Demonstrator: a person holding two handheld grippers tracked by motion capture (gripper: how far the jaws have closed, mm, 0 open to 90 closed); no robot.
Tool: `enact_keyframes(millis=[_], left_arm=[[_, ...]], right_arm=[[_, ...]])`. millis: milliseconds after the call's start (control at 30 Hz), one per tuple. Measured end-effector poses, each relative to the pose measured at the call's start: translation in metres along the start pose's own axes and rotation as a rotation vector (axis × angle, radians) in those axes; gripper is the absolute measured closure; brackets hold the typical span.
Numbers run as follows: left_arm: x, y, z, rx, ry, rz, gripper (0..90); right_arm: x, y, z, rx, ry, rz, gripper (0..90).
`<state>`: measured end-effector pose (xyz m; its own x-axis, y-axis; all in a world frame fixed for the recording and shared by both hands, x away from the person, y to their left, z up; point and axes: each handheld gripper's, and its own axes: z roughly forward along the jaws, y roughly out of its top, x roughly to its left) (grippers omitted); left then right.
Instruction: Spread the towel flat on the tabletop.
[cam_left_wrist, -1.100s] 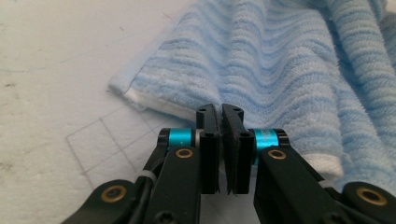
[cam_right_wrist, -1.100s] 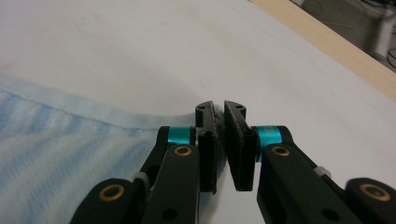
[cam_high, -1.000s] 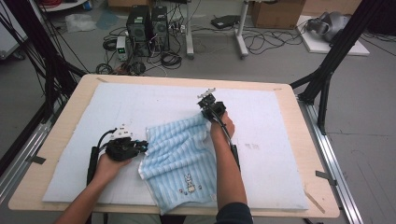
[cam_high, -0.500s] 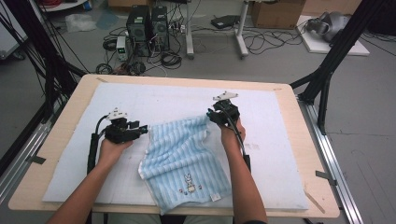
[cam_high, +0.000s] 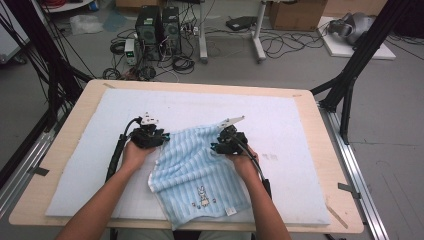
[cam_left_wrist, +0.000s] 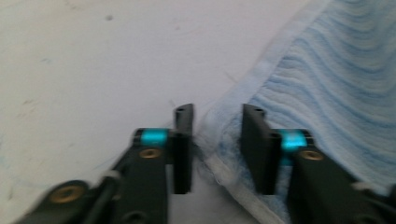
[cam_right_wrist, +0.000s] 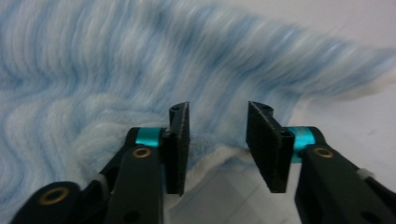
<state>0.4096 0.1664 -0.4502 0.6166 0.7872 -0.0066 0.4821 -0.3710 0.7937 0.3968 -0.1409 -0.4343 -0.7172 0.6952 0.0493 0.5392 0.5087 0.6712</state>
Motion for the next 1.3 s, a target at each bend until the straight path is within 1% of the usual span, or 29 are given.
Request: enact_keyframes(millis=[33, 67, 100, 167, 200, 233, 267, 300, 400, 433, 467, 500, 533, 567, 633, 733, 800, 833, 867, 933, 967, 1000, 1033, 1067, 1133, 1233, 1267, 1300], left_arm=[[-0.002, 0.001, 0.001, 0.006, 0.003, 0.023, 78.7], [-0.003, 0.003, 0.002, 0.008, 0.005, 0.028, 80.5], [-0.002, 0.004, 0.003, 0.011, 0.007, 0.028, 81.0], [-0.001, 0.005, 0.007, -0.005, 0.018, 0.005, 81.2], [0.001, 0.007, 0.008, 0.003, 0.018, -0.01, 81.3], [0.002, 0.01, 0.01, 0.005, 0.027, -0.01, 81.3], [0.002, 0.013, 0.012, 0.002, 0.036, -0.009, 81.3], [0.003, 0.016, 0.015, 0.011, 0.038, -0.012, 81.4], [0.006, 0.026, 0.023, 0.016, 0.054, -0.03, 81.3], [0.008, 0.029, 0.025, 0.014, 0.056, -0.031, 81.3], [0.009, 0.033, 0.028, 0.004, 0.069, -0.034, 81.3], [0.01, 0.036, 0.029, -0.005, 0.077, -0.029, 81.3], [0.011, 0.038, 0.031, -0.002, 0.078, -0.035, 81.3], [0.013, 0.041, 0.034, -0.003, 0.082, -0.039, 81.3], [0.018, 0.047, 0.038, -0.011, 0.098, -0.047, 81.3], [0.027, 0.056, 0.043, -0.023, 0.121, -0.074, 81.3], [0.03, 0.061, 0.043, -0.046, 0.119, -0.098, 81.2], [0.029, 0.062, 0.044, -0.057, 0.118, -0.108, 80.5], [0.029, 0.063, 0.044, -0.06, 0.117, -0.113, 77.3], [0.028, 0.062, 0.043, -0.054, 0.108, -0.137, 64.7], [0.028, 0.061, 0.042, -0.045, 0.088, -0.154, 59.1], [0.028, 0.06, 0.04, -0.038, 0.075, -0.165, 53.9], [0.028, 0.059, 0.038, -0.037, 0.065, -0.174, 50.2], [0.027, 0.057, 0.035, -0.034, 0.056, -0.18, 48.4], [0.025, 0.052, 0.029, -0.037, 0.033, -0.189, 46.5], [0.021, 0.044, 0.018, -0.026, 0.006, -0.188, 46.0], [0.019, 0.041, 0.014, -0.025, 0.0, -0.178, 46.2], [0.016, 0.038, 0.011, -0.035, -0.001, -0.177, 46.9]], right_arm=[[-0.001, -0.002, 0.0, -0.009, 0.013, 0.016, 70.6], [-0.002, -0.005, -0.002, -0.011, 0.026, 0.031, 75.3], [-0.002, -0.007, -0.004, -0.012, 0.034, 0.039, 80.2], [-0.003, -0.011, -0.009, -0.007, 0.046, 0.045, 83.6], [-0.003, -0.013, -0.012, 0.001, 0.049, 0.048, 84.2], [-0.004, -0.015, -0.015, 0.007, 0.05, 0.047, 84.5], [-0.003, -0.017, -0.018, 0.017, 0.051, 0.057, 84.7], [-0.004, -0.018, -0.02, 0.023, 0.045, 0.045, 84.7], [-0.001, -0.023, -0.026, 0.041, 0.039, 0.039, 84.7], [-0.001, -0.024, -0.028, 0.045, 0.035, 0.038, 84.7], [0.0, -0.026, -0.03, 0.048, 0.037, 0.038, 84.7], [0.0, -0.029, -0.032, 0.046, 0.038, 0.043, 84.7], [0.0, -0.03, -0.035, 0.053, 0.038, 0.053, 84.8], [0.0, -0.032, -0.036, 0.054, 0.038, 0.051, 84.7], [0.0, -0.035, -0.041, 0.066, 0.035, 0.059, 84.8], [-0.002, -0.039, -0.046, 0.083, 0.028, 0.079, 84.3], [-0.004, -0.04, -0.049, 0.081, 0.036, 0.095, 80.1], [-0.004, -0.039, -0.05, 0.073, 0.031, 0.092, 76.6], [-0.005, -0.037, -0.051, 0.065, 0.02, 0.086, 72.8], [-0.008, -0.033, -0.054, 0.034, 0.0, 0.089, 66.5], [-0.009, -0.031, -0.055, 0.019, -0.008, 0.087, 62.9], [-0.012, -0.028, -0.056, -0.008, -0.03, 0.095, 60.4], [-0.015, -0.026, -0.057, -0.028, -0.041, 0.101, 56.2], [-0.018, -0.024, -0.057, -0.049, -0.059, 0.106, 51.8], [-0.024, -0.021, -0.056, -0.093, -0.085, 0.121, 47.7], [-0.032, -0.018, -0.047, -0.084, -0.117, 0.137, 45.0], [-0.034, -0.019, -0.044, -0.078, -0.124, 0.143, 44.4], [-0.035, -0.019, -0.04, -0.065, -0.13, 0.148, 44.1]])
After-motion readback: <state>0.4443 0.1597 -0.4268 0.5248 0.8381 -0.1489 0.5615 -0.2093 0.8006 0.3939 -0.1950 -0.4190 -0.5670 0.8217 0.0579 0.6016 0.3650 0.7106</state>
